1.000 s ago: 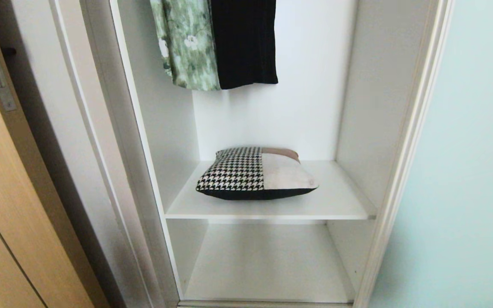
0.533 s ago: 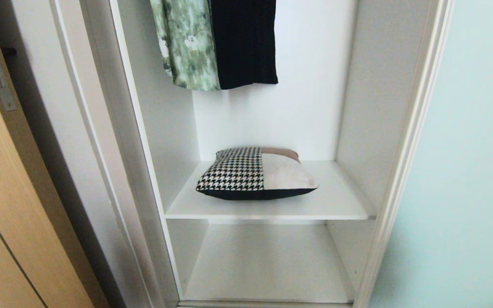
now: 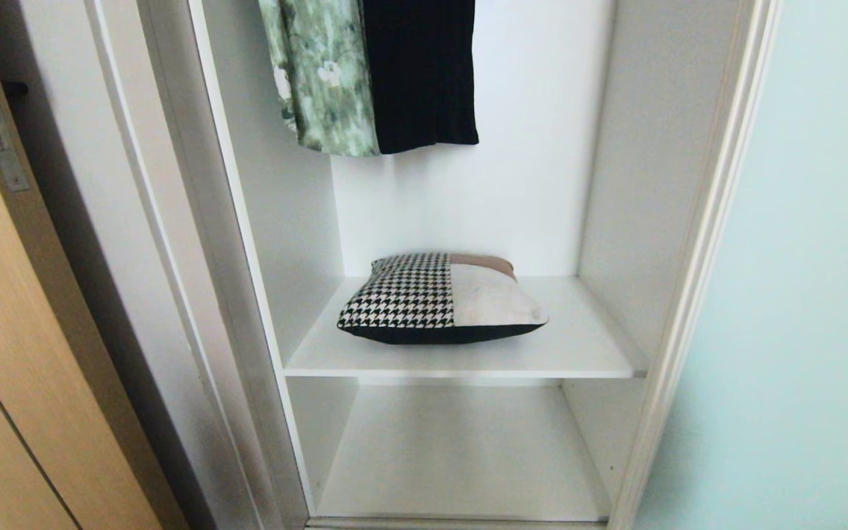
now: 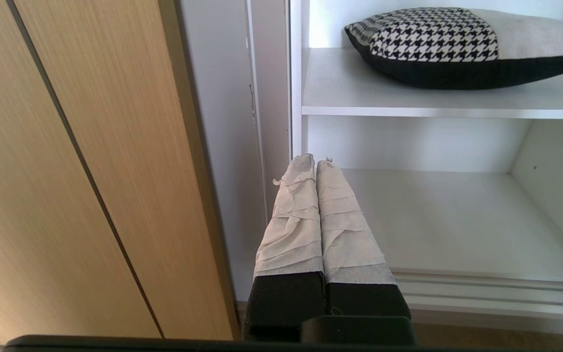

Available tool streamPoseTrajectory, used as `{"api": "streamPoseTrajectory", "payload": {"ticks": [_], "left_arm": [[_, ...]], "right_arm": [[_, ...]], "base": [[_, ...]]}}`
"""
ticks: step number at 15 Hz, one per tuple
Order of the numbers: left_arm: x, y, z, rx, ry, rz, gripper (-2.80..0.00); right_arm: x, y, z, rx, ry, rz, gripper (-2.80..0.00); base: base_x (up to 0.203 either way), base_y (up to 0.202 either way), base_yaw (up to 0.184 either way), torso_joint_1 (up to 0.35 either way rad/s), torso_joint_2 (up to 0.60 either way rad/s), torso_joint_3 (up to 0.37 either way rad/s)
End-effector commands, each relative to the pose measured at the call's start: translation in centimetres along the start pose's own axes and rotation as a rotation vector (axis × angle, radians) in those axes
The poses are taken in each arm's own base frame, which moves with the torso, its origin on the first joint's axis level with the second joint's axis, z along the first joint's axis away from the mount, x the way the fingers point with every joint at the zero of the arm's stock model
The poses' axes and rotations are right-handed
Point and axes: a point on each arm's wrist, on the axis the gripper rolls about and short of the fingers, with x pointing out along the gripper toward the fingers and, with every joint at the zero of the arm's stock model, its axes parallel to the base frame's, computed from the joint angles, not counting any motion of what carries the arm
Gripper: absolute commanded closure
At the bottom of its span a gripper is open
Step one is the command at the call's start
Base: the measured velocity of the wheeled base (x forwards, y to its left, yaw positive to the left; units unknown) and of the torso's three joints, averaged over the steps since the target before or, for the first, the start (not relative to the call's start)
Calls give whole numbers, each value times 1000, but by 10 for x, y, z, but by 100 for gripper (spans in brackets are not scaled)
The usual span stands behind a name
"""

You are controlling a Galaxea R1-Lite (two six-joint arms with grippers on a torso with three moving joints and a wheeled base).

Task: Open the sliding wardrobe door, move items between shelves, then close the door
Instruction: Close the door

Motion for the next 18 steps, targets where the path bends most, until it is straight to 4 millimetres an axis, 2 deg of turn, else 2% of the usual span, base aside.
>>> {"api": "streamPoseTrajectory", "payload": {"ticks": [1,4,7,9,18], "left_arm": [[0,0,-1,-1,5,0,0],[0,0,-1,-1,6,0,0],[0,0,-1,-1,6,0,0],[0,0,-1,-1,6,0,0],[0,0,-1,-1,5,0,0]], "right_arm": [[-2,2,-1,-53,-102,-19,0],[-5,-2,-4,-95,-202,-161,0],[-17,-4,-17,-182,-299,-207,0],[-17,-6,-20,-189,-291,-272,0],[-17,-6,-20,-243,-276,-277,0]], "base": [[0,0,0,0,0,0],[0,0,0,0,0,0],[0,0,0,0,0,0],[0,0,0,0,0,0],[0,0,0,0,0,0]]}}
